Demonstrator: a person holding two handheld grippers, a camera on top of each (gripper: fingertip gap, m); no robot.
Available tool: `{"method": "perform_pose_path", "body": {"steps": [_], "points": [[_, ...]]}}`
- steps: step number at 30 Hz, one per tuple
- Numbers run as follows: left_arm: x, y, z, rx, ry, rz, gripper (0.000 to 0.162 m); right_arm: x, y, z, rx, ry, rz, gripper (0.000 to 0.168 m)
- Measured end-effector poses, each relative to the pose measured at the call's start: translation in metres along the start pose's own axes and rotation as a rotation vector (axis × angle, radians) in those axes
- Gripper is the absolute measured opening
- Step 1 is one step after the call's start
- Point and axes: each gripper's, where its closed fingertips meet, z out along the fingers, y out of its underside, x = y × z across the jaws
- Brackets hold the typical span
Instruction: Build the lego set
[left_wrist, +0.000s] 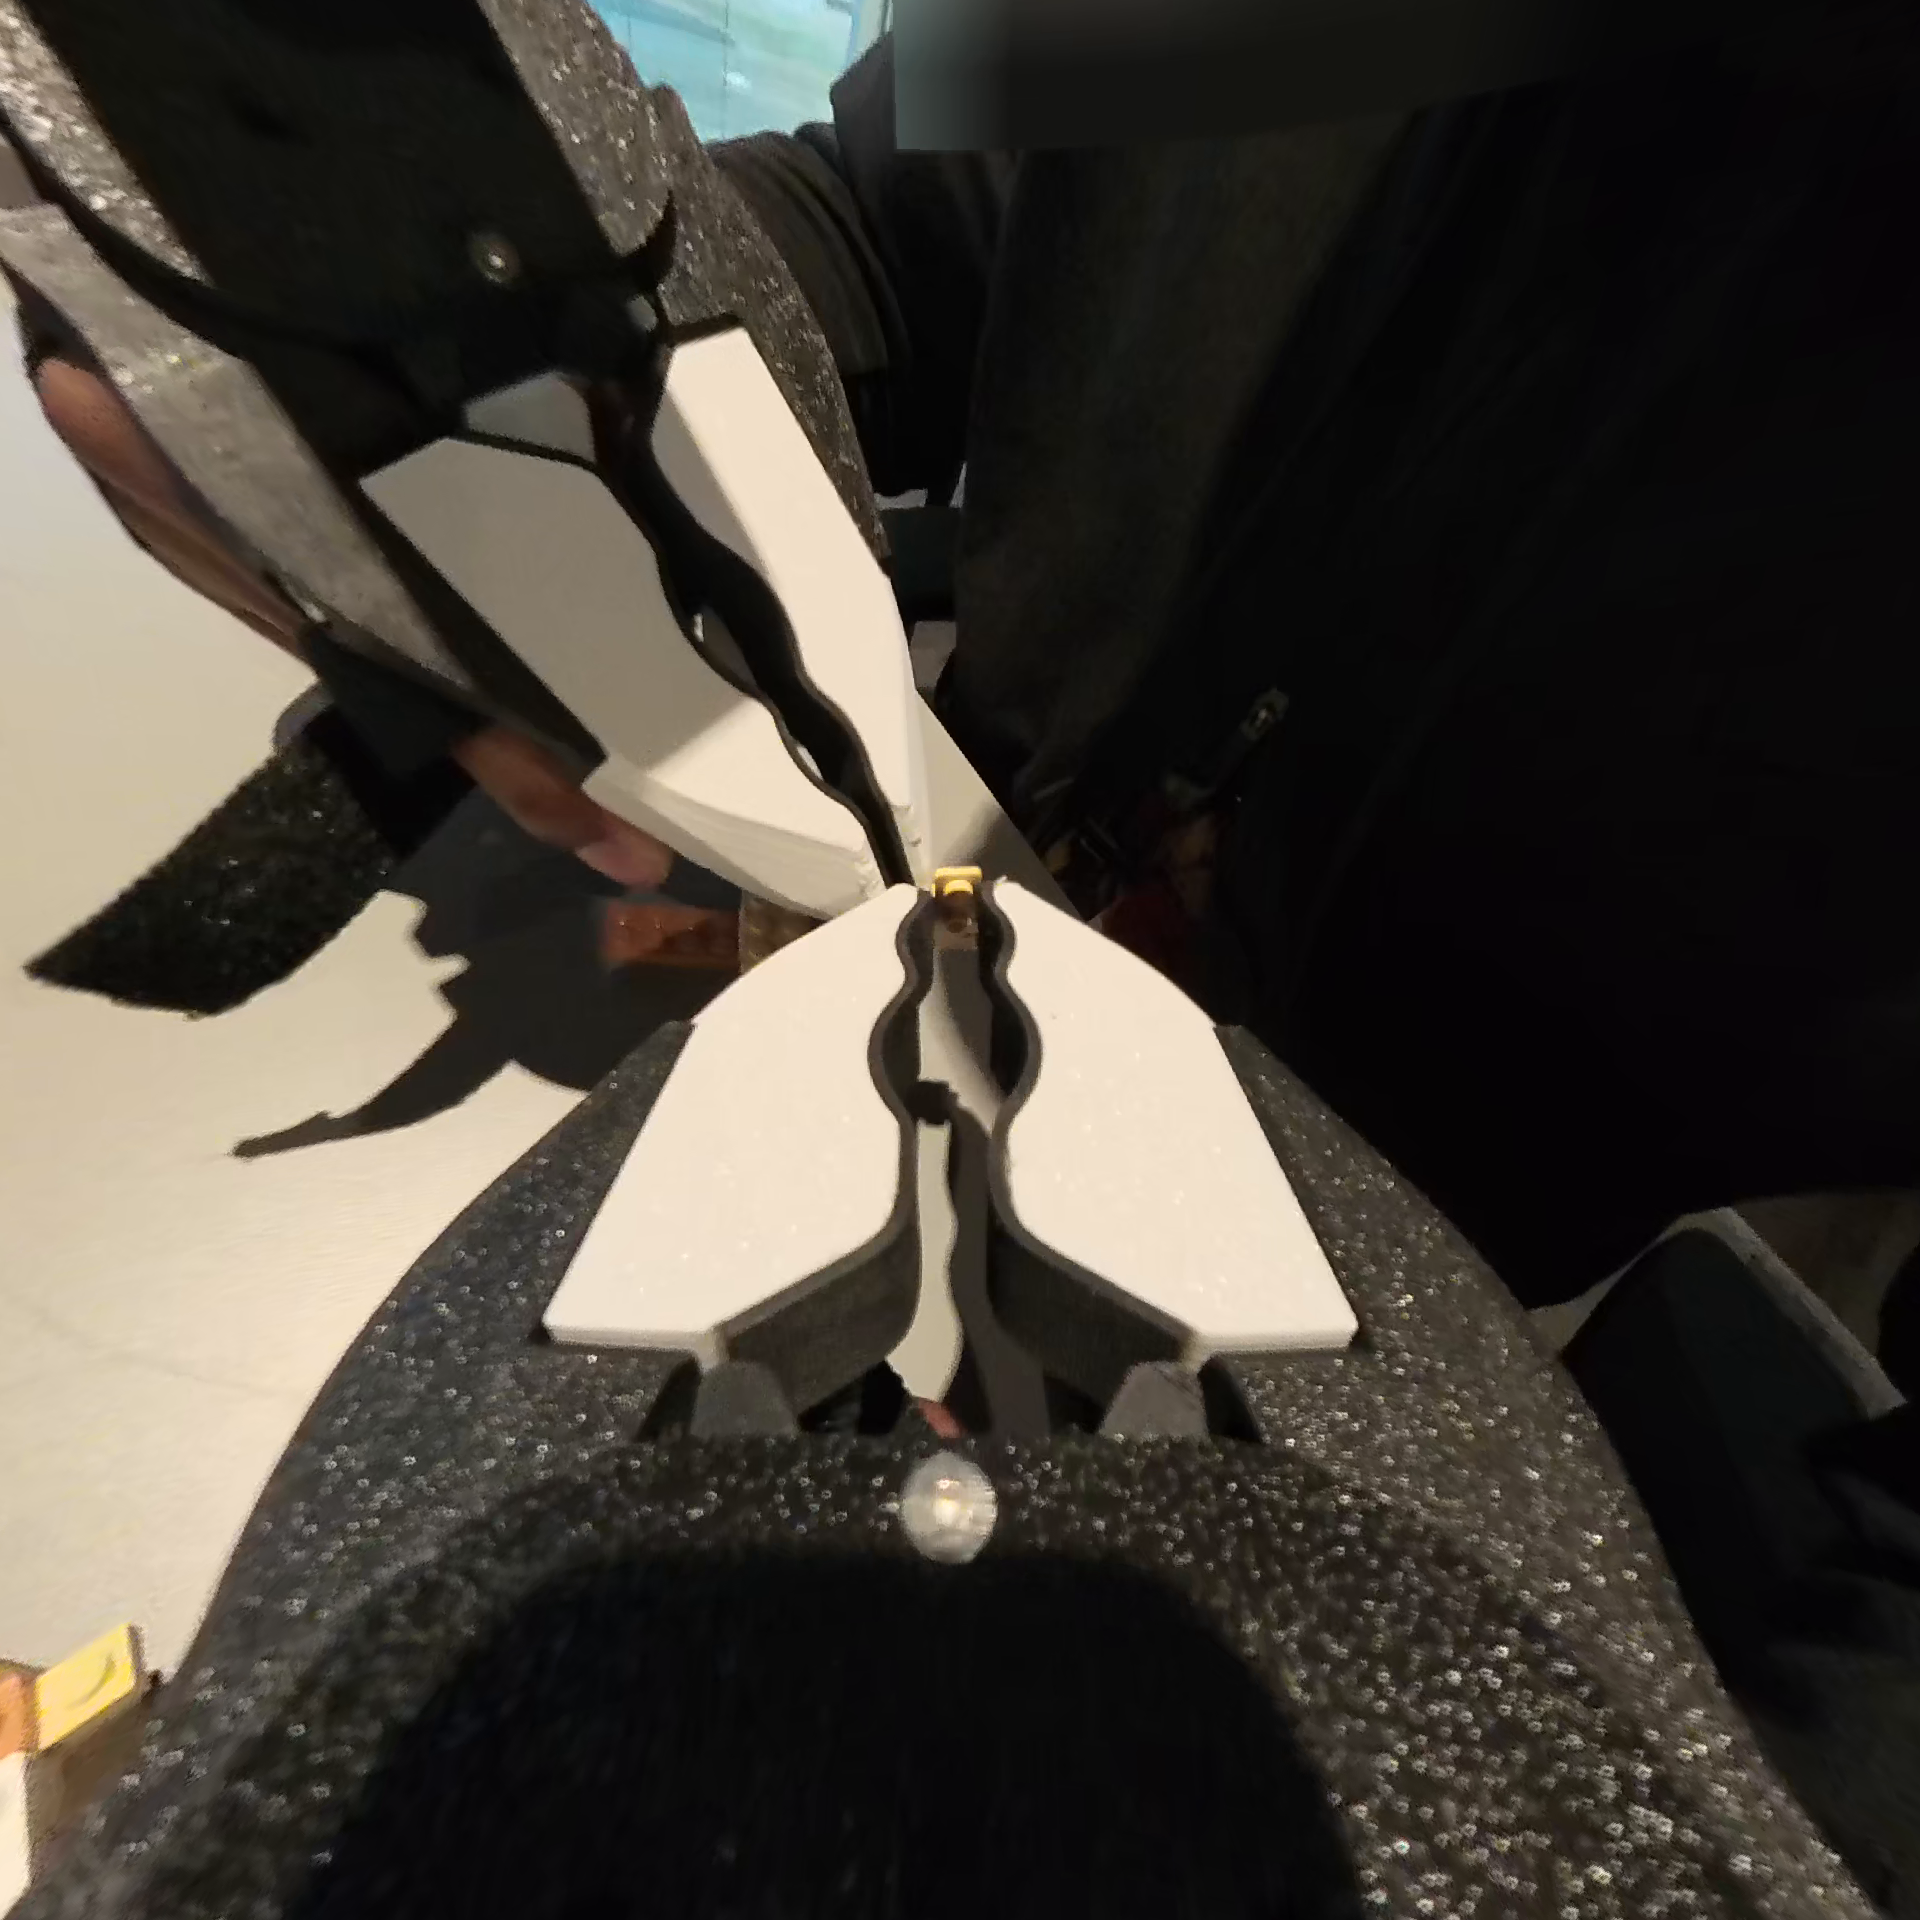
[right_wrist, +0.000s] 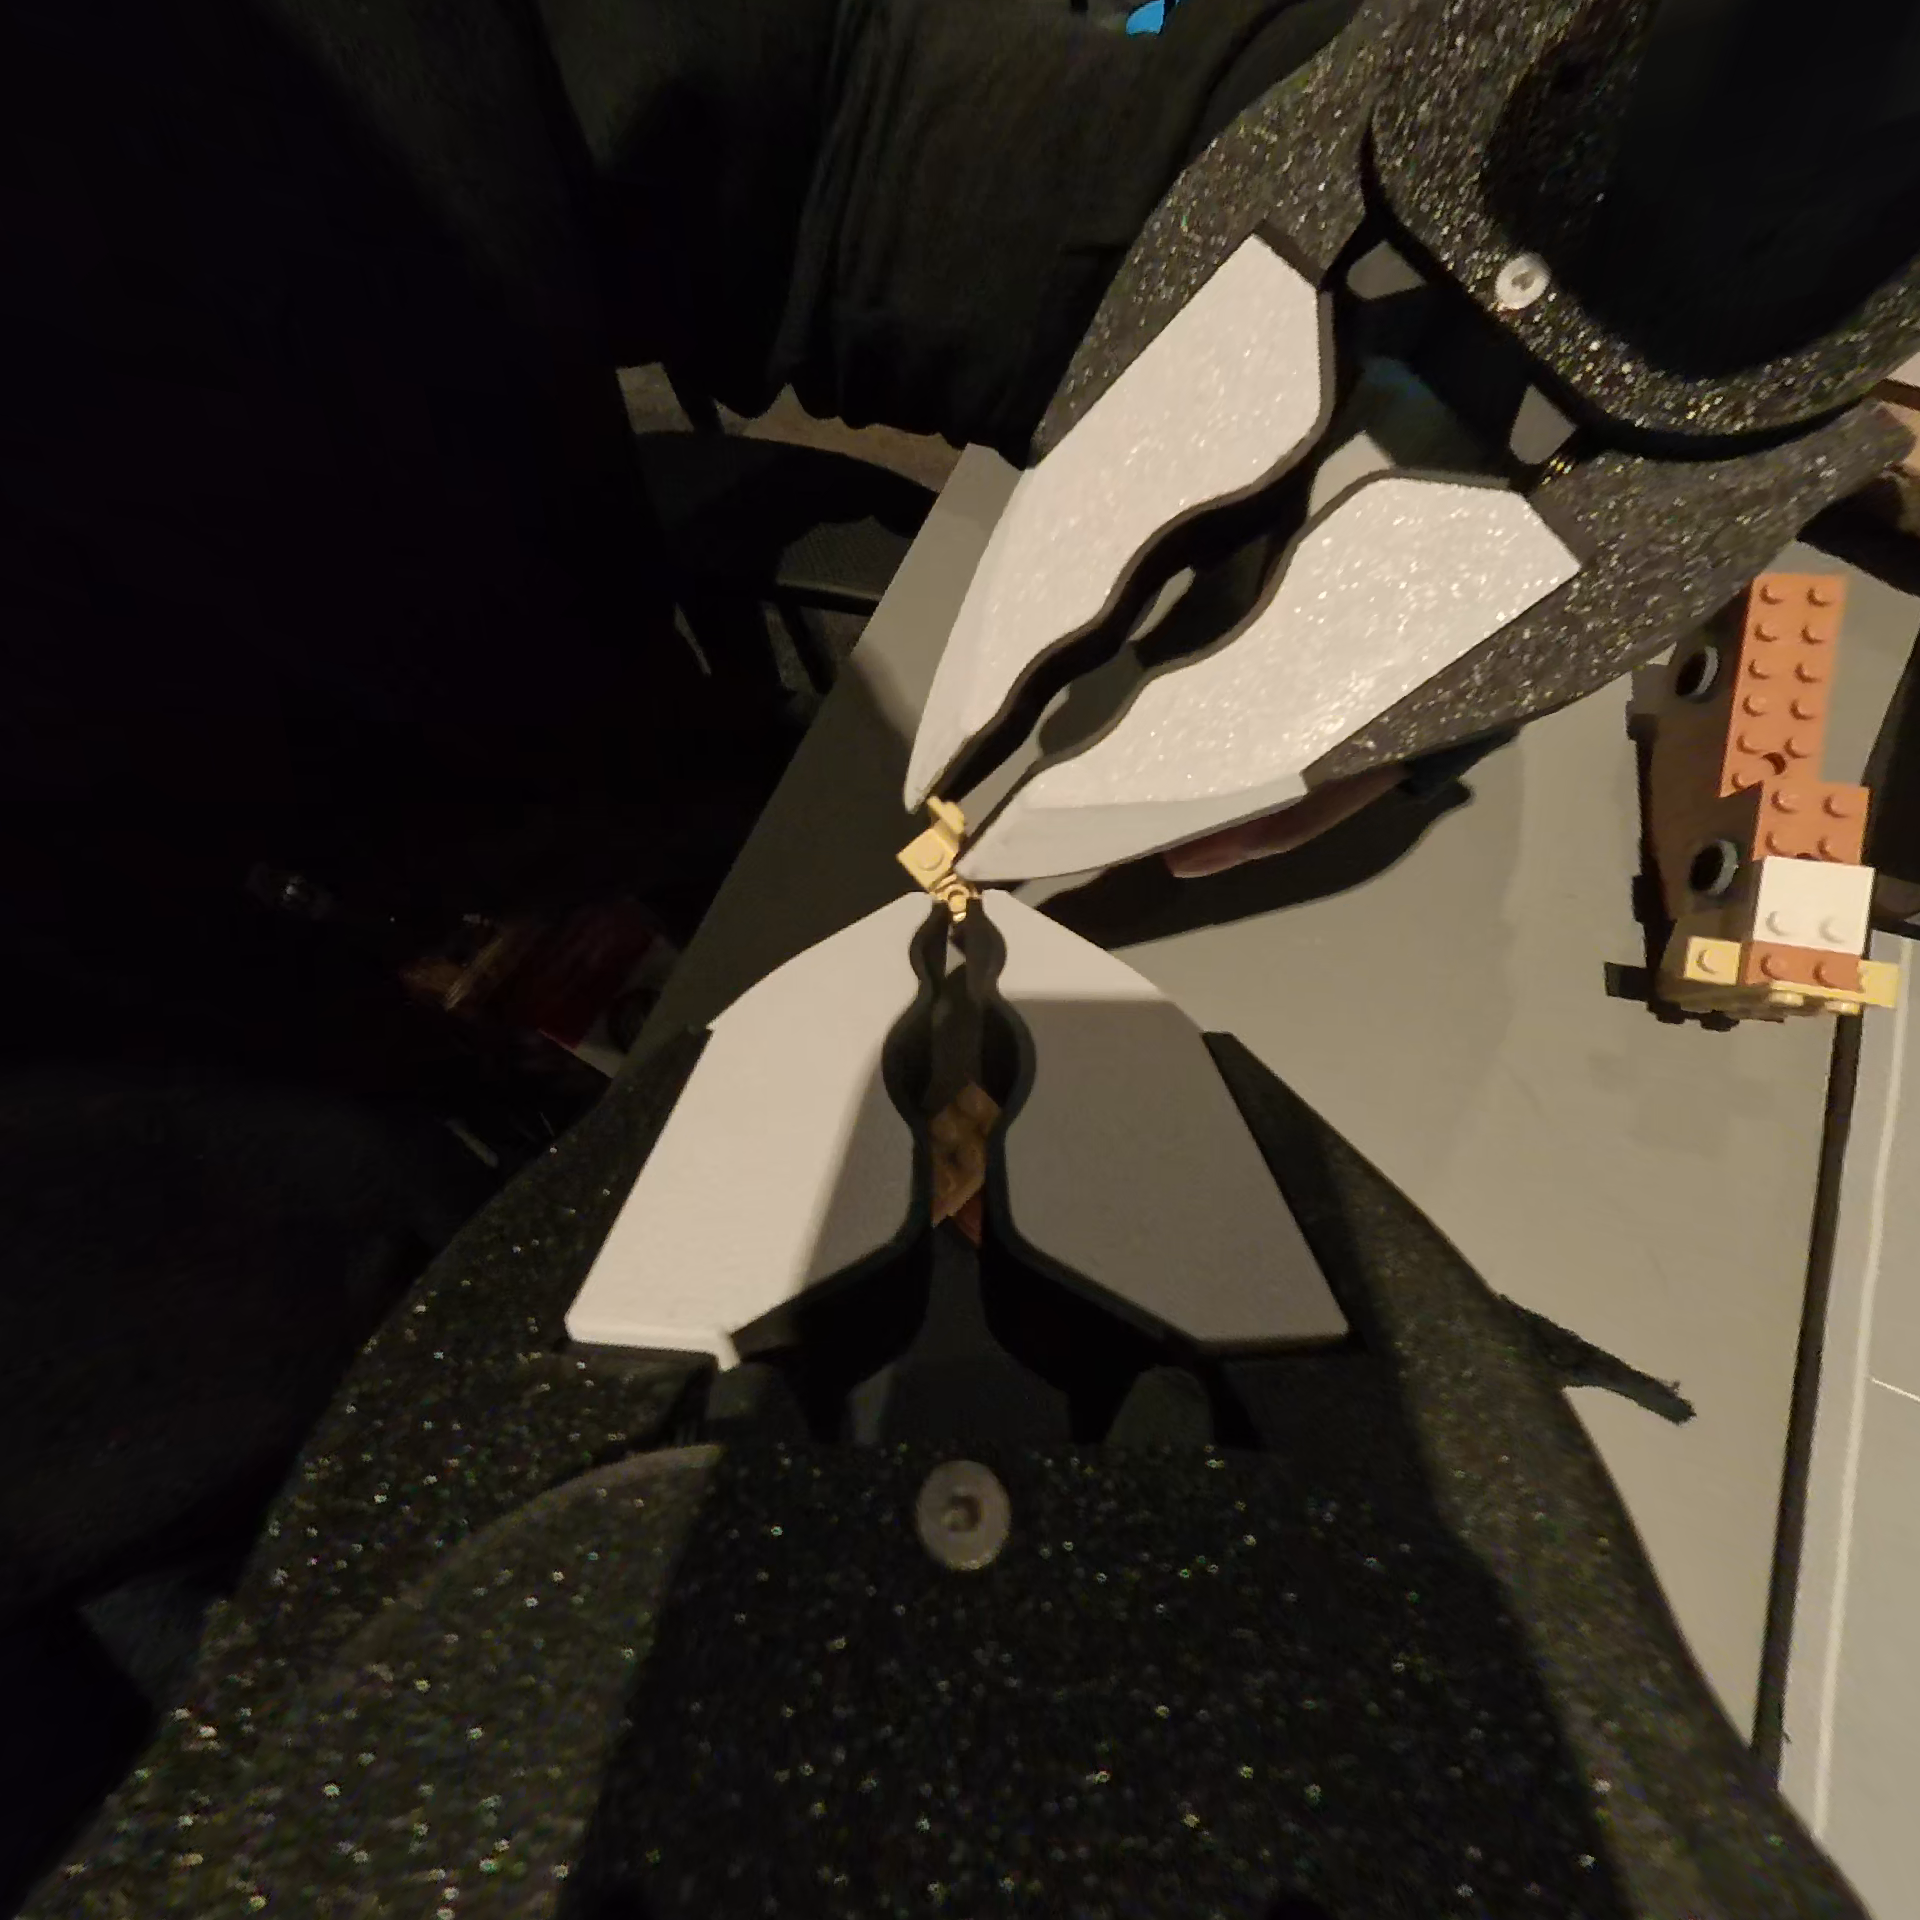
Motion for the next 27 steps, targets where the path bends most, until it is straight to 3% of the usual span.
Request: {"method": "perform_pose_path", "body": {"steps": [19, 23, 27], "points": [[0.0, 0.007, 0.001, -0.032, 0.004, -0.003, 0.007, -0.001, 0.002, 0.003, -0.013, -0.001, -0.009, 0.0], [-0.006, 0.012, -0.008, -0.039, -0.052, -0.01, 0.007, 0.005, 0.004, -0.004, -0.023, 0.045, -0.008, 0.0], [-0.008, 0.001, -0.032, 0.055, -0.149, 0.005, 0.007, 0.013, 0.005, -0.011, -0.033, 0.109, -0.005, 0.0]]}}
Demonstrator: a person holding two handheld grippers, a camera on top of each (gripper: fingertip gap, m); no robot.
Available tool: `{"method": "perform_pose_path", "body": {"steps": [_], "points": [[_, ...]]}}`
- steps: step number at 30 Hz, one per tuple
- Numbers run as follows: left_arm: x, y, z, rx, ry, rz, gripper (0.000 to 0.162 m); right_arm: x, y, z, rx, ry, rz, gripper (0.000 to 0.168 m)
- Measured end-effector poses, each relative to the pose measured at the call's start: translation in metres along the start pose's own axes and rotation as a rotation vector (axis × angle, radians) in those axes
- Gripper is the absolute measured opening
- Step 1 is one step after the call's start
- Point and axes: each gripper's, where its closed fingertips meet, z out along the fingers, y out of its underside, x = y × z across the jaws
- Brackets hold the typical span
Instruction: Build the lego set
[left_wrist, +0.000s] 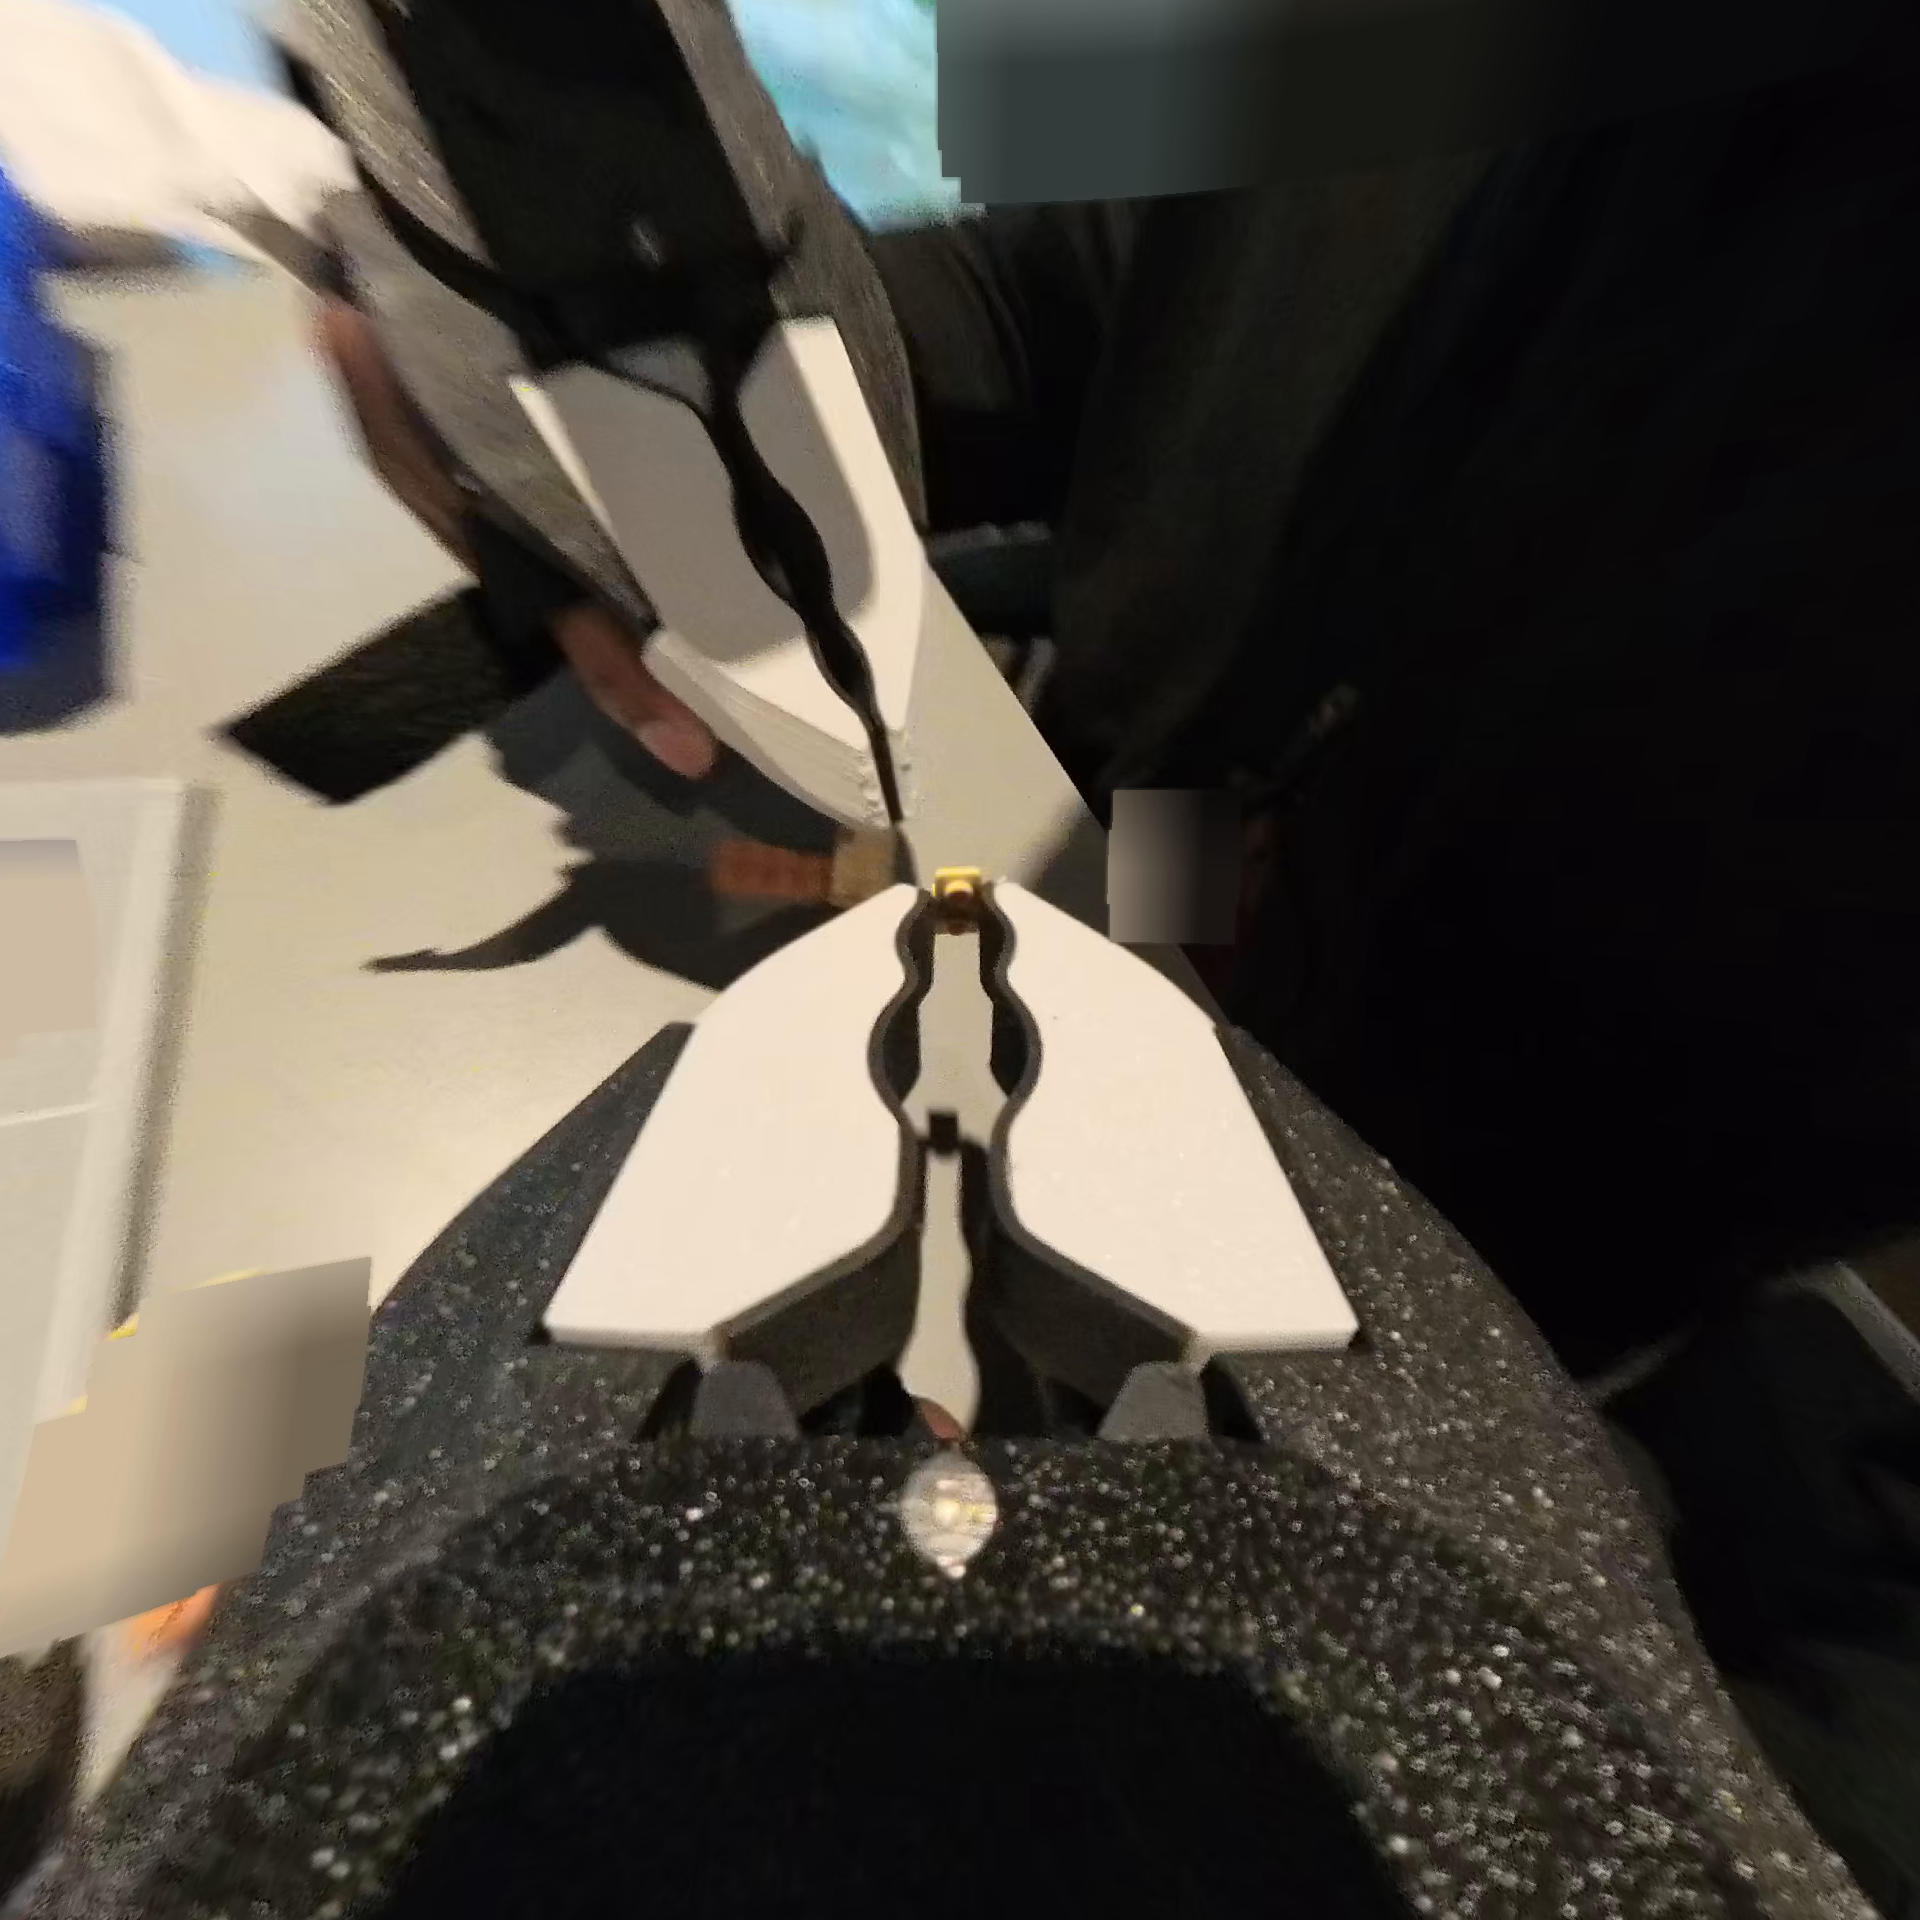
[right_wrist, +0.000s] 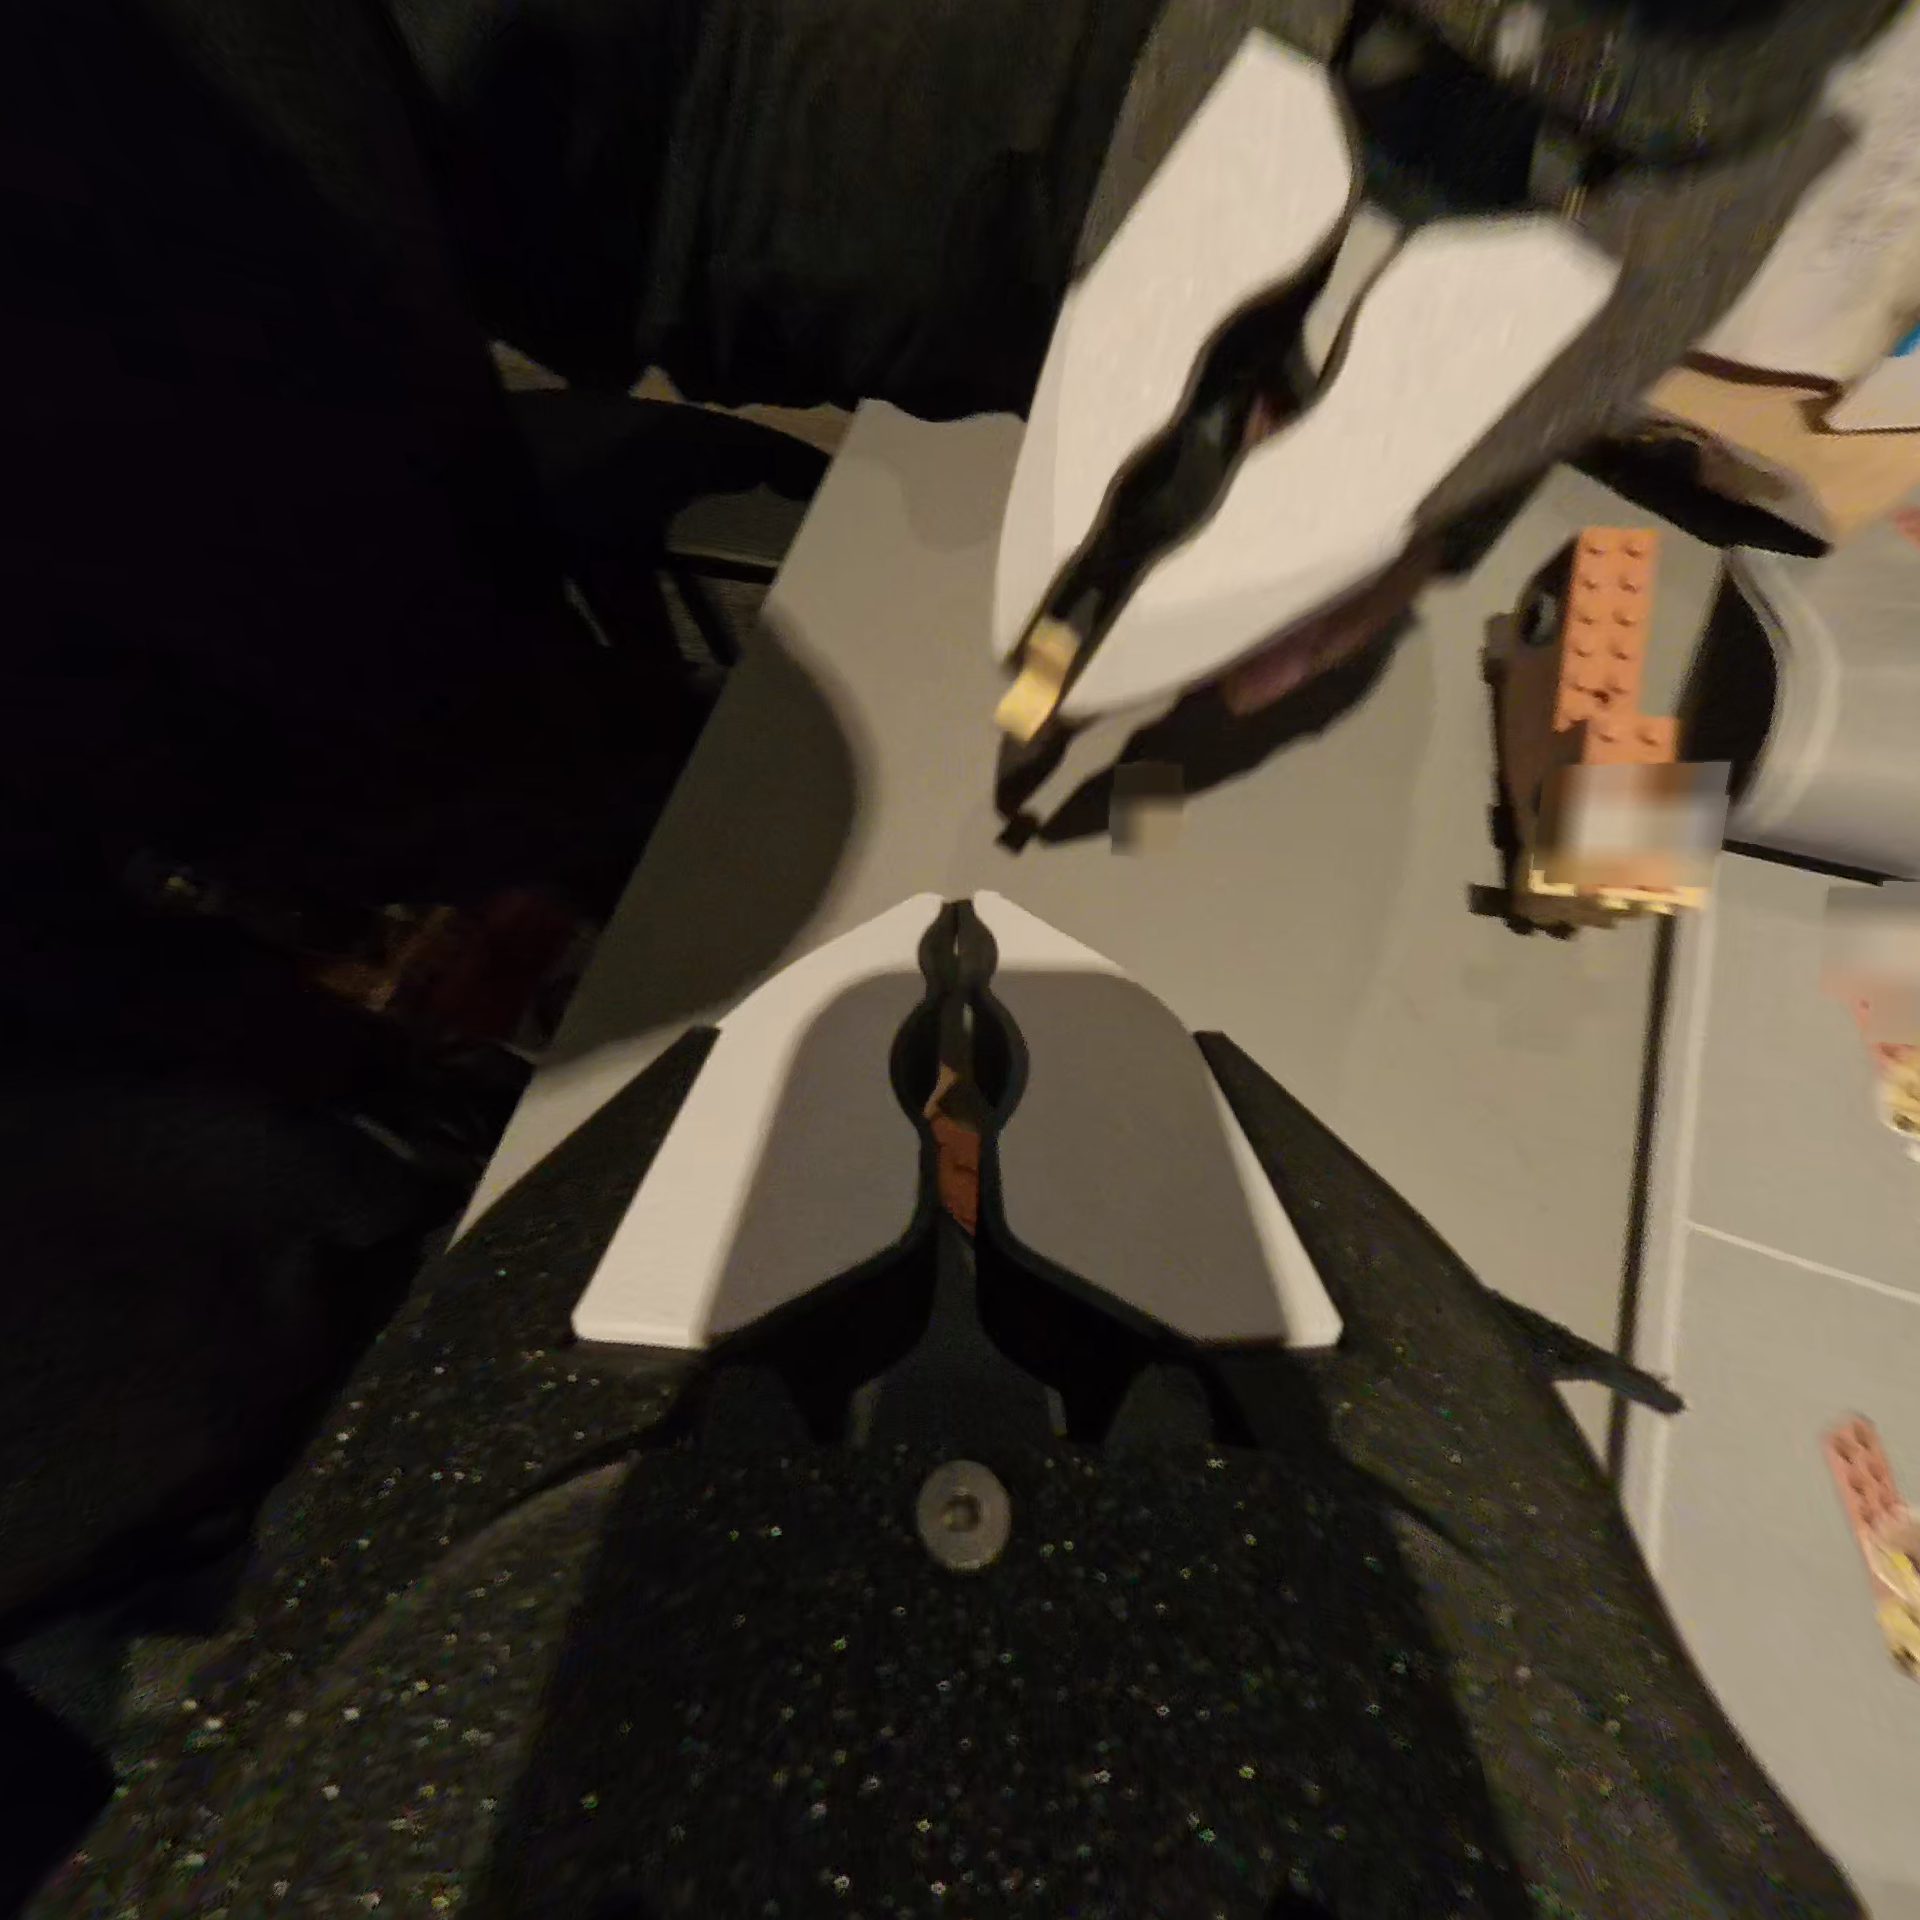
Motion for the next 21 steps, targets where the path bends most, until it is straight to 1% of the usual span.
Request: {"method": "perform_pose_path", "body": {"steps": [6, 8, 10, 13, 16, 17, 21], "points": [[-0.015, -0.011, -0.045, 0.151, -0.293, -0.03, 0.007, 0.01, -0.004, 0.005, -0.012, 0.1, -0.027, 0.001], [-0.018, -0.006, -0.054, 0.152, -0.389, -0.059, 0.007, 0.016, -0.006, 0.01, -0.026, 0.132, -0.028, 0.008], [-0.014, 0.003, -0.056, 0.122, -0.454, -0.068, 0.007, 0.021, -0.004, 0.015, -0.064, 0.154, -0.06, 0.012], [-0.007, 0.02, -0.051, 0.055, -0.496, -0.09, 0.007, 0.03, 0.002, 0.026, -0.123, 0.13, -0.083, 0.017], [-0.006, 0.038, -0.045, -0.055, -0.51, -0.122, 0.007, 0.039, 0.011, 0.038, -0.165, 0.081, -0.061, 0.018], [-0.008, 0.041, -0.044, -0.068, -0.516, -0.129, 0.007, 0.042, 0.013, 0.042, -0.183, 0.077, -0.056, 0.017], [-0.005, 0.041, -0.041, -0.032, -0.487, -0.139, 0.007, 0.051, 0.021, 0.052, -0.236, 0.08, -0.051, 0.017]]}}
